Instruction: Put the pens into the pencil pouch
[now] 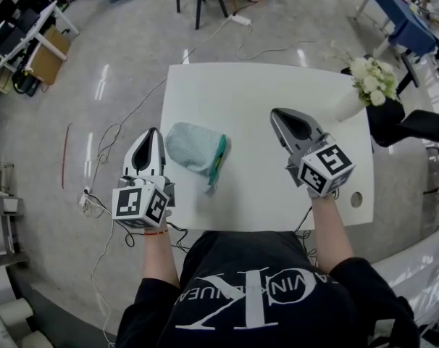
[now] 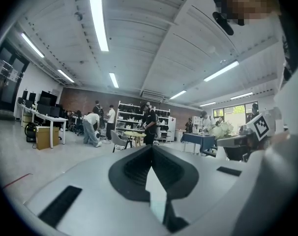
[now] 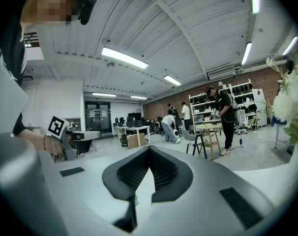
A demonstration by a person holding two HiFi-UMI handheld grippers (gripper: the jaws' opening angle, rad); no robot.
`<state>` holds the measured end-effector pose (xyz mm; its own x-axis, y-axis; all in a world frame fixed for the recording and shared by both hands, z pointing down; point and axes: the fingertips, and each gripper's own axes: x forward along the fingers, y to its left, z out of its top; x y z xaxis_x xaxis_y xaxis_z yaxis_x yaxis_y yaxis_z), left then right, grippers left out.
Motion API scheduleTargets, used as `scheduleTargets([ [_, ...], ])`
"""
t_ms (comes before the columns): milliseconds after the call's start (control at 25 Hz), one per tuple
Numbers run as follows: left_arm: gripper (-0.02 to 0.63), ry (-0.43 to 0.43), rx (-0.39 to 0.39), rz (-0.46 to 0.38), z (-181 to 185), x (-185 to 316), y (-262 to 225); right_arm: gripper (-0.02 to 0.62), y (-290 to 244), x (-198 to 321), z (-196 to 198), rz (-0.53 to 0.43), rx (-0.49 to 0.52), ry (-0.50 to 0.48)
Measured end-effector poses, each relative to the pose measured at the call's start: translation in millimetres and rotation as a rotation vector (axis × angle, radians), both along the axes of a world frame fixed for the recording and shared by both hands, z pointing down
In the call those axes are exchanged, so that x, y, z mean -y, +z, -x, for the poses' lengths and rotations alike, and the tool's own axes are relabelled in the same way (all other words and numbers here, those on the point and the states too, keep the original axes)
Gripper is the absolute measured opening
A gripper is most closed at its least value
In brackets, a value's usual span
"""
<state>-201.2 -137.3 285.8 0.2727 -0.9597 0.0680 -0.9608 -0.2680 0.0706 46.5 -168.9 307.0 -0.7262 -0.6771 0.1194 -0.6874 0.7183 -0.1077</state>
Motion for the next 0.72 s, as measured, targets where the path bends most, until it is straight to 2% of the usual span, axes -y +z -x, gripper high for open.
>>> scheduleTargets([
  [360,0.003,-0.002,0.006,-0.038,3.4,-1.0,-11.6,0.009,-5.1,5.5,1.5,-0.015,0.007,0.003],
  [720,0.003,-0.016,0.010,-0.037,5.4,-0.4,-10.4,0.009,-5.4,5.8,0.5,-0.018,0.010,0.002],
])
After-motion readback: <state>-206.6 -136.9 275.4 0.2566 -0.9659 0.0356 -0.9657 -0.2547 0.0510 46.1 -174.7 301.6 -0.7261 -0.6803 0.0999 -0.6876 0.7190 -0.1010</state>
